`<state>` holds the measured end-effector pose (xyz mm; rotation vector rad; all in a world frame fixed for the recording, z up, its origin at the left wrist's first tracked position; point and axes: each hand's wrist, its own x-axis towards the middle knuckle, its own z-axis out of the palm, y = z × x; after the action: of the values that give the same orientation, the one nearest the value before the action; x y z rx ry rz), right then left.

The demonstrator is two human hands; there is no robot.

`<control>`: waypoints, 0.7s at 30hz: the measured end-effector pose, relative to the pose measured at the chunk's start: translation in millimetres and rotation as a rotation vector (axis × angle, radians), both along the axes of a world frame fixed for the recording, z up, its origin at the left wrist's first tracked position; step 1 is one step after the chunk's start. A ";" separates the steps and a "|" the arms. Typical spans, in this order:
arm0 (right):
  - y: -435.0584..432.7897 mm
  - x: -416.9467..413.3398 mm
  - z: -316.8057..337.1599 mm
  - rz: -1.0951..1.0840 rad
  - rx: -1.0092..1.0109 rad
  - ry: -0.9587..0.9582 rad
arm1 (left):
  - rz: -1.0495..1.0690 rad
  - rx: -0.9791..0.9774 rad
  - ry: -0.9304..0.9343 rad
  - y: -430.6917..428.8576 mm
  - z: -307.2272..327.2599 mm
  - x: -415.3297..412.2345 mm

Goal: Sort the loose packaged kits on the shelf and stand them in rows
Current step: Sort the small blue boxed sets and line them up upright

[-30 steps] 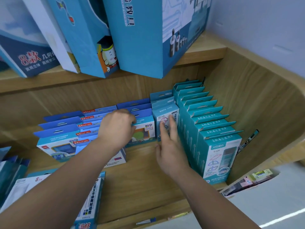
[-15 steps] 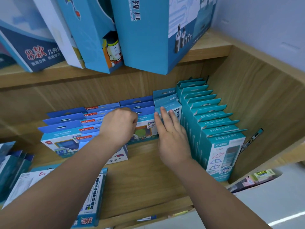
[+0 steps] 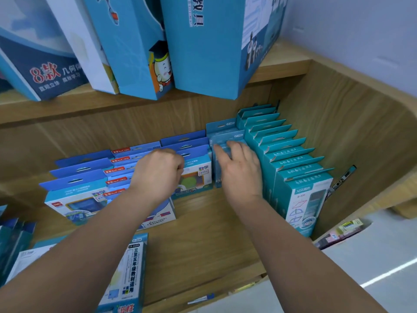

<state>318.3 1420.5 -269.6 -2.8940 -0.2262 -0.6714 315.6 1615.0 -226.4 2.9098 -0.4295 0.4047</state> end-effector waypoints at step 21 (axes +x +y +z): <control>-2.7 -41.6 -39.1 0.113 0.303 0.471 | -0.039 -0.018 -0.114 3.4 0.4 -9.2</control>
<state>276.7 1417.8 -308.8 -2.6230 -0.2013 0.0065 306.5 1618.4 -226.0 2.8657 -0.4955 0.5679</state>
